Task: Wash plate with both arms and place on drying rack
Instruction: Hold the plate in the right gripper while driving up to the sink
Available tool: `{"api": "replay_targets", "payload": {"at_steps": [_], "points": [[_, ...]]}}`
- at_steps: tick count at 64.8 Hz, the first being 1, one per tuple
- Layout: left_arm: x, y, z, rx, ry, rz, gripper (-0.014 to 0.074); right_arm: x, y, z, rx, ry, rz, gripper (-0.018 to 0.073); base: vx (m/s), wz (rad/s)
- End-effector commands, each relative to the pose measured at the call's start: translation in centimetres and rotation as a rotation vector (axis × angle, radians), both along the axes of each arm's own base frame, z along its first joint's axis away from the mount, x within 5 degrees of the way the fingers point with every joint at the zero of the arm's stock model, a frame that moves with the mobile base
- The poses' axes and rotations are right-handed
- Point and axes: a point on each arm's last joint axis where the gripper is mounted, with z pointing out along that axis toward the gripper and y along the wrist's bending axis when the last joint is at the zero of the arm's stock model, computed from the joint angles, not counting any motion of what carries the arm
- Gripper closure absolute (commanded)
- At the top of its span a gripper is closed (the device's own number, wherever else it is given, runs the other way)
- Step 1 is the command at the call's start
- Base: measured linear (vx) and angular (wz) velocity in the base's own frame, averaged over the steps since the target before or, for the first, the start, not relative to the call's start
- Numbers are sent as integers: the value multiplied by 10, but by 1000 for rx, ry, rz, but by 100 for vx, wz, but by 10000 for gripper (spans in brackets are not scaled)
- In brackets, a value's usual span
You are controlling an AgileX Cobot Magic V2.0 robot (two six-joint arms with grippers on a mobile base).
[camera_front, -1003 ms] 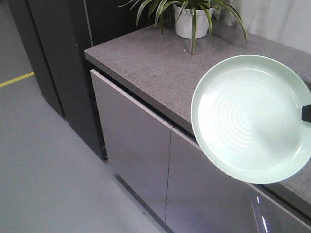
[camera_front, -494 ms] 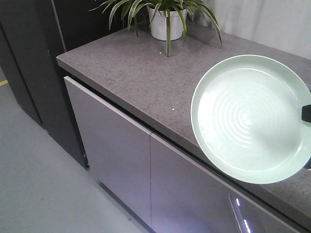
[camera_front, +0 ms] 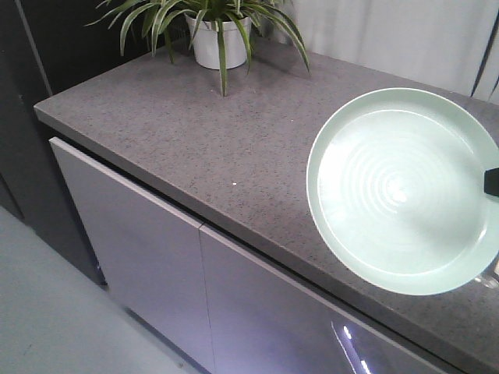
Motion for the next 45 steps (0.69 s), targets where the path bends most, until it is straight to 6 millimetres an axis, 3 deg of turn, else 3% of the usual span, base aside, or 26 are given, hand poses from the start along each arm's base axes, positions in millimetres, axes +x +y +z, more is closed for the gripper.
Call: {"api": "replay_targets", "payload": {"at_steps": [1,45], "points": [[0,-1,1,-6,-62,-17,603,0,1,14,27,-81,-22,566,7,-27],[0,-1,1,-6,-62,-17,603,0,1,14,27,-81,-22,566,7,-29]]}}
